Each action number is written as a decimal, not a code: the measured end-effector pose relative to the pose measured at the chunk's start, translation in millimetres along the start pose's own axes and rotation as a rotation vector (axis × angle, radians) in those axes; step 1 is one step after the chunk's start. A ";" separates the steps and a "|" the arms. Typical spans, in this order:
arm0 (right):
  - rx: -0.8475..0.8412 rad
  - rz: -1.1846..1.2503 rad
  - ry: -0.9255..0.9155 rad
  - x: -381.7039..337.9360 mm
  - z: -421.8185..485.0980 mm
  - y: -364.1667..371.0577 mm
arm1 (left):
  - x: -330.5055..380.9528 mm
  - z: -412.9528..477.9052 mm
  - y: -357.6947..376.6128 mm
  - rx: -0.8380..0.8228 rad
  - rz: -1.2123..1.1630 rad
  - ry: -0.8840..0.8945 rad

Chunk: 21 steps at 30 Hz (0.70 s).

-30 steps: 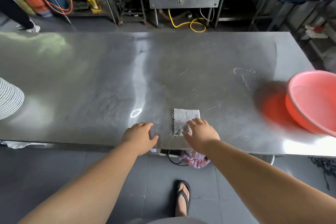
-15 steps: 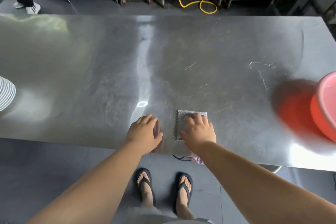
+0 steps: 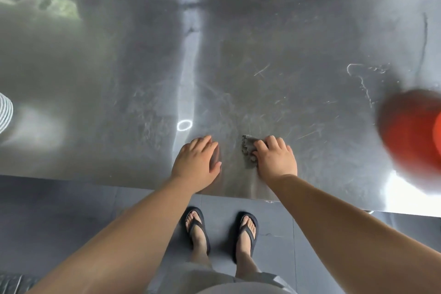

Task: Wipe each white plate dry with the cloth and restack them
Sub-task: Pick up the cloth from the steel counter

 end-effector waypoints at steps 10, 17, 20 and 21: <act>-0.093 0.166 0.006 -30.6 33.8 -55.8 | -27.9 4.5 -53.7 -0.025 -0.046 -0.038; -0.043 0.163 -0.198 -74.3 68.9 -77.9 | -56.6 -19.4 -82.8 0.046 -0.097 -0.170; -0.065 0.164 -0.284 -104.0 77.2 -74.5 | -73.7 -39.8 -86.6 0.052 -0.117 -0.239; -0.075 0.162 -0.313 -115.6 79.2 -73.1 | -80.7 -47.5 -87.7 0.052 -0.118 -0.256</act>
Point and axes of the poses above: each hand's wrist, its own z-axis towards the middle knuckle, its own y-axis out of the palm, x = y × z, the point moved 2 cm from there along z, towards the middle knuckle, and after that the axes turned 3 degrees about -y, right-handed, at the moved point
